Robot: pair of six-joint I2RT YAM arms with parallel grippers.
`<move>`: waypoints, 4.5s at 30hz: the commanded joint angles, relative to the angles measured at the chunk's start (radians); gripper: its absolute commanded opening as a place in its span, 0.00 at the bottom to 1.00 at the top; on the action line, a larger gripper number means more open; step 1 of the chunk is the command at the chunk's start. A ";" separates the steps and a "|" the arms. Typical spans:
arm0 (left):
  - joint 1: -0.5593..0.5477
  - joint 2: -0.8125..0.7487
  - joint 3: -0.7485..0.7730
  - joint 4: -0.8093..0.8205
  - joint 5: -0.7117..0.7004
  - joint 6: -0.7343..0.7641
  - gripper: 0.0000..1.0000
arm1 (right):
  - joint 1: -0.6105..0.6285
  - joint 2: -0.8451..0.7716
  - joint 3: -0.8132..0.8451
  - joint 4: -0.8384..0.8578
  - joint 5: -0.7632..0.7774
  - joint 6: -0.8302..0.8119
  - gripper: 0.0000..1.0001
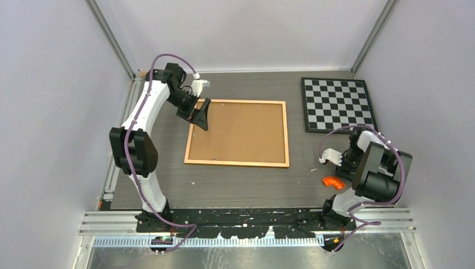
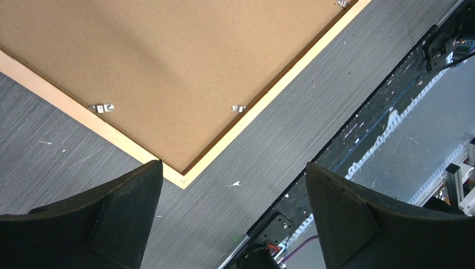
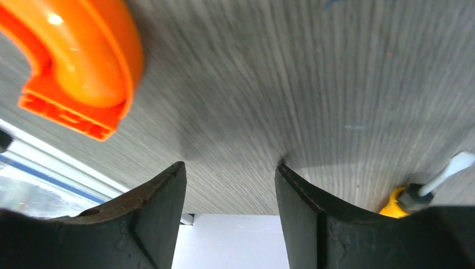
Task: Take the photo out of the frame
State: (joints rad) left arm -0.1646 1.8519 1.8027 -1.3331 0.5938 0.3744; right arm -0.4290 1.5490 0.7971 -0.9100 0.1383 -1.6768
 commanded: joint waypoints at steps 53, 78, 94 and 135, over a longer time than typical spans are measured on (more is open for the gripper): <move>-0.023 0.066 0.127 -0.052 0.034 -0.024 1.00 | -0.106 0.448 0.661 0.041 -0.184 0.135 0.73; -0.052 0.095 0.143 -0.060 0.022 -0.016 1.00 | -0.105 0.472 0.783 -0.044 -0.237 0.124 0.72; -0.067 0.098 0.148 -0.066 0.010 -0.013 1.00 | -0.105 0.504 0.703 0.015 -0.205 0.104 0.68; -0.070 0.130 0.167 -0.084 0.036 0.000 1.00 | -0.106 0.320 0.664 -0.149 -0.355 0.111 0.57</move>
State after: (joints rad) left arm -0.2310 1.9728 1.9350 -1.3991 0.6010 0.3550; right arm -0.5323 1.8832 1.4048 -1.0519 -0.1841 -1.5787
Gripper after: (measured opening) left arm 0.996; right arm 0.554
